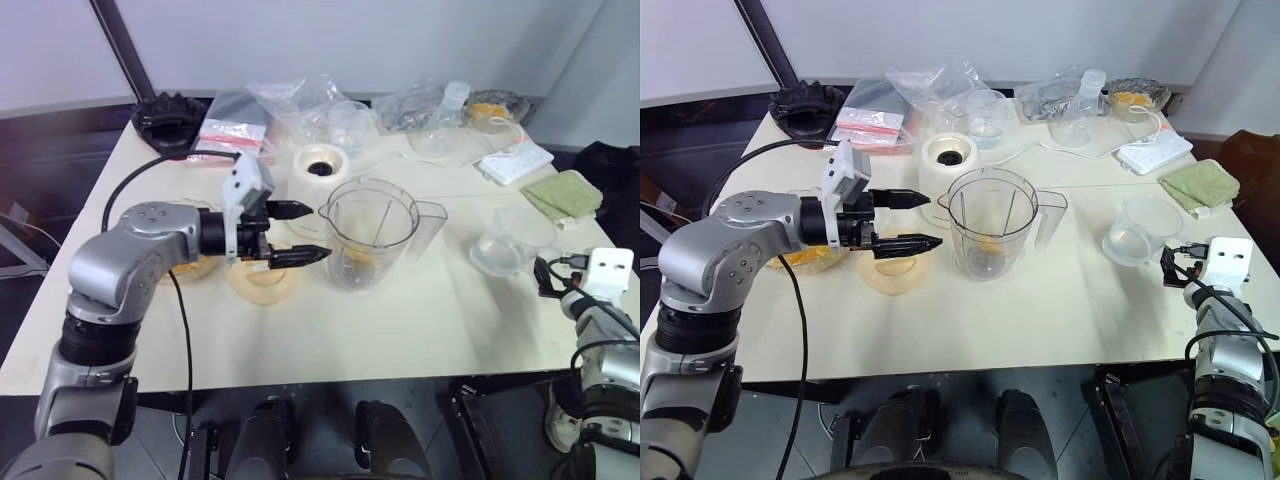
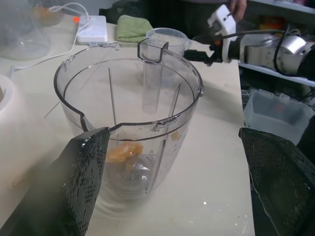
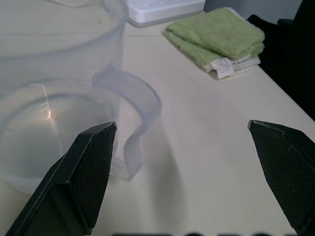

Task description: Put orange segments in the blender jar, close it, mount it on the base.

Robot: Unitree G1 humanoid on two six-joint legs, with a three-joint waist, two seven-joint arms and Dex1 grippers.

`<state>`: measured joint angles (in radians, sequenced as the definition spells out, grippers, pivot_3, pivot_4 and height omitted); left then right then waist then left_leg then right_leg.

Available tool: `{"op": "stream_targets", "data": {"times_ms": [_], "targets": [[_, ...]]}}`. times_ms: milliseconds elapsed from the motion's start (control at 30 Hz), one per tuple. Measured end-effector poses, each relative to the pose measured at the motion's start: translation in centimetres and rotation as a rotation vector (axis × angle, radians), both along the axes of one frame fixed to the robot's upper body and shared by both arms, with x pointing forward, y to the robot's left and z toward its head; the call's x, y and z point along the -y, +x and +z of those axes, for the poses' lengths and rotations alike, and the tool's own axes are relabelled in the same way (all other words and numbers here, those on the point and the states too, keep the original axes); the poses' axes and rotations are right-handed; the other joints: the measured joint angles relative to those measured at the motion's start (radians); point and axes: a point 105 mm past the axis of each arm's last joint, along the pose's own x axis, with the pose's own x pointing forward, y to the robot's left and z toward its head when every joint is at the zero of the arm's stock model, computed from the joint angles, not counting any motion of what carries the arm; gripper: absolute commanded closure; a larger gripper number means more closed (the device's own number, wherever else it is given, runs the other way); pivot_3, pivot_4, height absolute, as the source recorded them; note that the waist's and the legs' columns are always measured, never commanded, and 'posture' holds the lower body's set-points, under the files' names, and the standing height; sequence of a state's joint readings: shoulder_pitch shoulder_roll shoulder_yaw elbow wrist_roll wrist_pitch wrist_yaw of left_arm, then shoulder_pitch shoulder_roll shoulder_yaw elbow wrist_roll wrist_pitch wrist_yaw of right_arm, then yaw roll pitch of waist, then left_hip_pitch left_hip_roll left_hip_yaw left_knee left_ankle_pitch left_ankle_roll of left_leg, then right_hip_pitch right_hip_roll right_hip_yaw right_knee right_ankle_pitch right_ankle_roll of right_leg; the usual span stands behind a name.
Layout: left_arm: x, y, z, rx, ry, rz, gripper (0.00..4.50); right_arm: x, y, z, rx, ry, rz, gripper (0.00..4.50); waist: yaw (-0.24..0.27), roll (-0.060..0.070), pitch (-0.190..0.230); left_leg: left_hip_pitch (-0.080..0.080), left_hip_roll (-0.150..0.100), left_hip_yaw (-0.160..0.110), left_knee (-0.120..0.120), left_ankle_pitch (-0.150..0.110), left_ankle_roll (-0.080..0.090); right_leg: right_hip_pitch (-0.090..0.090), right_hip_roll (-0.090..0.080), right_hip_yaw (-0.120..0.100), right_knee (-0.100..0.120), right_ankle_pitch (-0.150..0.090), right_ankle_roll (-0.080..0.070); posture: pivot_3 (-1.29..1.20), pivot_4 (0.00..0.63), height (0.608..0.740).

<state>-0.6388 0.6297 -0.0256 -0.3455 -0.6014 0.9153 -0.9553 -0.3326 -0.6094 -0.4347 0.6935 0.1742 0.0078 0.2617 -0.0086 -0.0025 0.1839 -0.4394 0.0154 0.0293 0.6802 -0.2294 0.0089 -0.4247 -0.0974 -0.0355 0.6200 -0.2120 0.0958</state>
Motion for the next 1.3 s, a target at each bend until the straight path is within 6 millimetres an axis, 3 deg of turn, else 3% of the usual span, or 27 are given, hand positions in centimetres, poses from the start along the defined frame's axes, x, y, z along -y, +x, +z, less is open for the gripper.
{"op": "stream_targets", "data": {"times_ms": [100,200,300,333,667,767,867,967,1100,1300], "targets": [[0.1,-0.2,0.1,0.006,0.002,-0.008,0.07,0.0,0.8,-0.7,-0.015,0.002,-0.005,0.83,-0.007,0.0,0.0,0.001,0.0,0.001,0.0,0.0,0.0,0.0,0.0,0.003,0.0,0.0,0.0,0.0,0.15,0.74],[-0.1,-0.2,0.1,-0.004,0.009,-0.004,0.07,-0.1,1.4,-1.0,-0.021,-0.001,-0.009,2.31,-0.009,0.0,0.0,0.001,0.0,0.002,-0.001,0.0,0.0,0.0,0.001,0.004,0.0,0.0,0.0,0.0,0.15,0.74],[-0.3,-0.1,0.1,-0.004,0.017,0.009,0.07,0.0,1.7,-1.2,-0.027,-0.008,-0.009,4.09,-0.004,0.0,0.0,0.001,0.0,0.002,-0.001,0.0,0.0,0.0,0.001,0.004,0.0,0.0,0.0,0.0,0.15,0.74],[-0.3,-0.1,0.1,-0.004,0.019,0.011,0.07,-0.1,1.7,-1.2,-0.028,-0.01,-0.007,4.43,-0.003,0.0,0.0,0.001,0.0,0.002,-0.001,0.0,0.0,0.0,0.001,0.004,-0.001,0.0,0.0,0.0,0.15,0.74],[-0.8,-0.2,0.1,-0.008,0.035,0.021,0.07,-0.4,2.1,-1.2,-0.021,-0.031,0.011,4.48,-0.009,-0.001,0.0,0.001,-0.001,0.003,-0.001,0.0,0.0,0.0,0.001,0.007,-0.001,0.0,0.0,0.0,0.15,0.74],[-1.3,0.0,0.3,-0.014,0.033,0.032,0.07,-0.9,2.8,0.1,0.014,-0.067,0.045,4.48,-0.01,0.001,0.001,0.001,-0.001,0.003,-0.001,0.0,0.0,0.0,0.001,0.007,-0.001,0.0,0.001,0.0,0.15,0.74],[-1.6,0.7,1.1,-0.014,0.006,0.047,0.07,-1.9,4.0,3.5,0.098,-0.156,0.109,4.48,-0.011,0.002,0.003,0.001,-0.001,0.003,-0.001,0.0,0.0,-0.002,0.001,0.009,0.0,0.001,0.003,0.0,0.15,0.74],[-2.1,1.3,2.0,0.011,-0.01,0.061,0.07,-2.9,5.2,8.9,0.215,-0.24,0.168,4.48,-0.011,0.003,0.003,0.001,-0.001,0.003,-0.002,0.0,0.0,-0.002,0.001,0.009,0.0,0.001,0.003,0.0,0.15,0.74],[-2.6,2.0,1.6,0.01,0.007,0.07,0.07,-4.8,6.0,15.5,0.328,-0.31,0.247,4.48,-0.007,0.003,0.003,0.001,0.0,0.004,-0.003,0.0,0.0,-0.002,0.002,0.008,-0.001,0.001,0.003,0.0,0.15,0.74],[-2.7,2.4,1.4,0.016,0.021,0.048,0.07,-10.0,7.0,20.9,0.321,-0.401,0.495,4.48,-0.004,0.002,0.004,0.0,0.0,0.005,-0.005,0.0,0.0,-0.004,0.001,0.008,-0.002,0.001,0.003,0.0,0.15,0.74]]}}
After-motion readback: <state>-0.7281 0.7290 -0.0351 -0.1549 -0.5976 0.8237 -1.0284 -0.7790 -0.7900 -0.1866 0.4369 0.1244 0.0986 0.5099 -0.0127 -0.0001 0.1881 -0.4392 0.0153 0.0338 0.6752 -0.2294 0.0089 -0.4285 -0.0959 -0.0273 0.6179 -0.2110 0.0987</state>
